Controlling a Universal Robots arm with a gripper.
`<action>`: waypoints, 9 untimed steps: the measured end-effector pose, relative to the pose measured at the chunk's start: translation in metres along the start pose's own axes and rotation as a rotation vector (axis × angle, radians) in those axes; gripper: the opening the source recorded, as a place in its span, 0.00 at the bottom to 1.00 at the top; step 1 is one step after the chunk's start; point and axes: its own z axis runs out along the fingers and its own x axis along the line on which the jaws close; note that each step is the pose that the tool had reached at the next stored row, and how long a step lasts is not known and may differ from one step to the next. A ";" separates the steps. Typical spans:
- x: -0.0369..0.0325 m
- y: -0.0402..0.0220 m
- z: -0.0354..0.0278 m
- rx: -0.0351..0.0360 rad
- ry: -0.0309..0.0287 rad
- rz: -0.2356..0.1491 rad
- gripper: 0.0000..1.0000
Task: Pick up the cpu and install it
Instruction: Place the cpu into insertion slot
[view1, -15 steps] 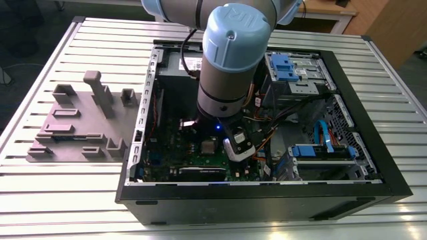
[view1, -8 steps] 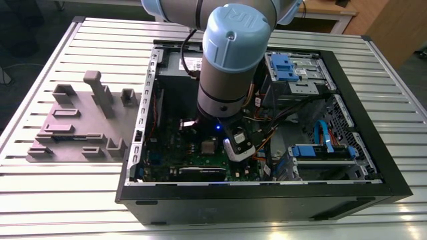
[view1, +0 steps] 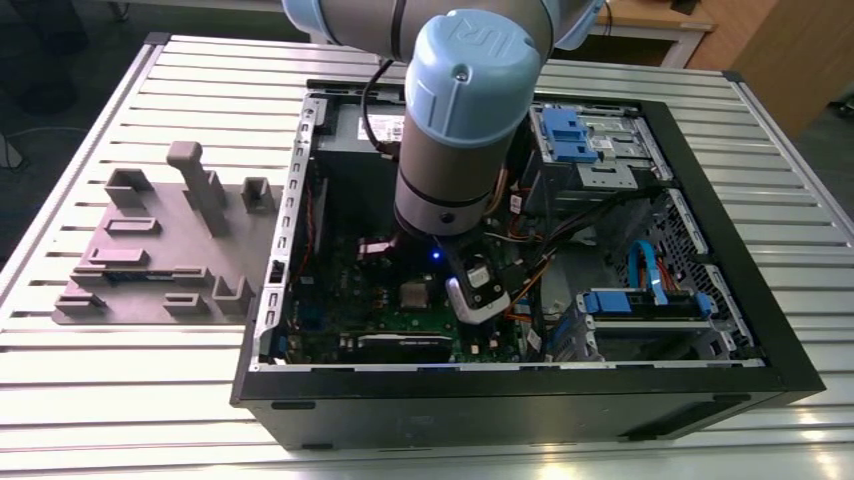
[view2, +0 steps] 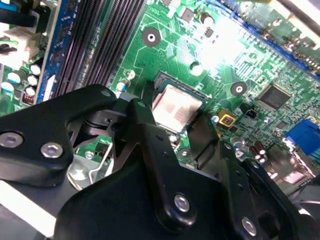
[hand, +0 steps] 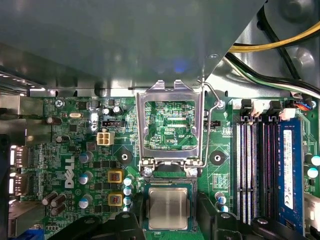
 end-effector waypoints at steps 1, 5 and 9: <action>-0.0001 0.0001 0.0003 -0.0004 -0.0001 0.000 0.54; 0.0001 -0.0001 -0.0001 0.0008 0.0005 0.000 0.54; 0.0002 0.0000 -0.0030 -0.0046 0.0007 0.000 0.54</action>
